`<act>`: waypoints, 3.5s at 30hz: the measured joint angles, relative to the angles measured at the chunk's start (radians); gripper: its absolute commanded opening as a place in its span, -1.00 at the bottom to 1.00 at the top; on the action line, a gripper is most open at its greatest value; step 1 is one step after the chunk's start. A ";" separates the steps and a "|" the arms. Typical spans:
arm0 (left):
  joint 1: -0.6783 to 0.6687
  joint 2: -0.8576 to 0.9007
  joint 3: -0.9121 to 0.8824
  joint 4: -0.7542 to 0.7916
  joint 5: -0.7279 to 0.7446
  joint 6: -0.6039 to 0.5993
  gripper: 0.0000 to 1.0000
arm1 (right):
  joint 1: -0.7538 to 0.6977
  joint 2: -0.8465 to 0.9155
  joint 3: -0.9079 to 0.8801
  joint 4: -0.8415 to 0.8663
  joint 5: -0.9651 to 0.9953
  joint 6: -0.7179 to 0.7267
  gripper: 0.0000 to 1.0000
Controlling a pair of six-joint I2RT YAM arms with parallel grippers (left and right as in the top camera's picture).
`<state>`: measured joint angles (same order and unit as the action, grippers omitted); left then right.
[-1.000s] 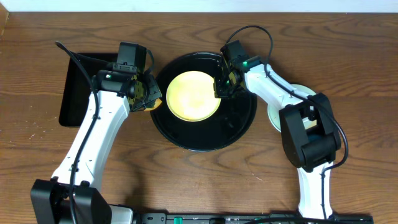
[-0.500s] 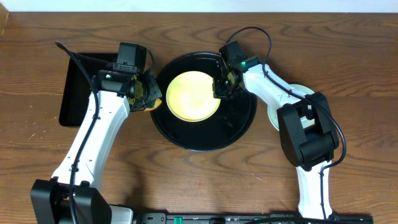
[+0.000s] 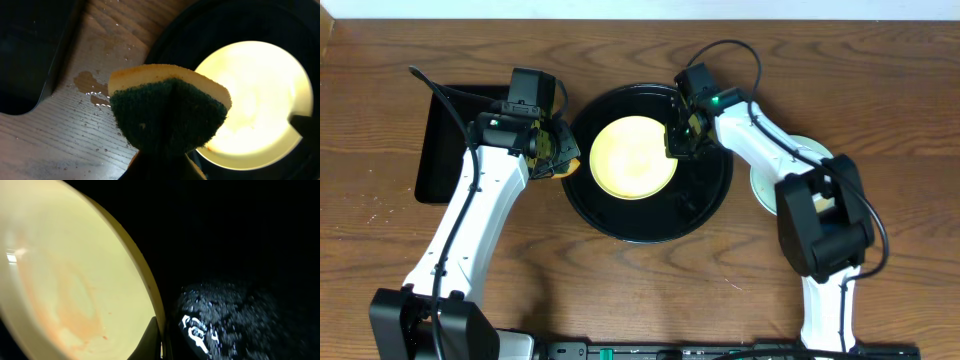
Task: Clean dirty plates on tray and stack at the side
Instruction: 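Grip the yellow plate rim with the right gripper and tilt it, then drag the yellow plate toward the tray's right edge with the right gripper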
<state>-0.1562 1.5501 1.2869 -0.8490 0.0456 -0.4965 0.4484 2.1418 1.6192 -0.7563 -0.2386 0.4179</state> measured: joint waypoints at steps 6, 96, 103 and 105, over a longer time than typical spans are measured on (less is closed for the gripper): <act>0.000 0.000 0.000 0.000 0.000 0.000 -0.81 | 0.000 -0.060 0.000 -0.025 0.029 0.000 -0.97; 0.000 0.000 0.000 0.011 0.000 0.000 -0.82 | 0.026 -0.312 -0.259 -0.026 0.154 -0.031 -0.94; 0.000 0.000 0.000 0.019 0.000 0.000 -0.81 | 0.024 -0.291 -0.278 0.119 0.196 -0.082 -0.31; 0.000 0.000 0.000 0.019 0.000 0.000 -0.82 | 0.024 -0.267 -0.278 0.137 0.203 -0.089 -0.28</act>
<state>-0.1562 1.5501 1.2869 -0.8303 0.0456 -0.4965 0.4725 1.8744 1.3407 -0.6193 -0.0360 0.3286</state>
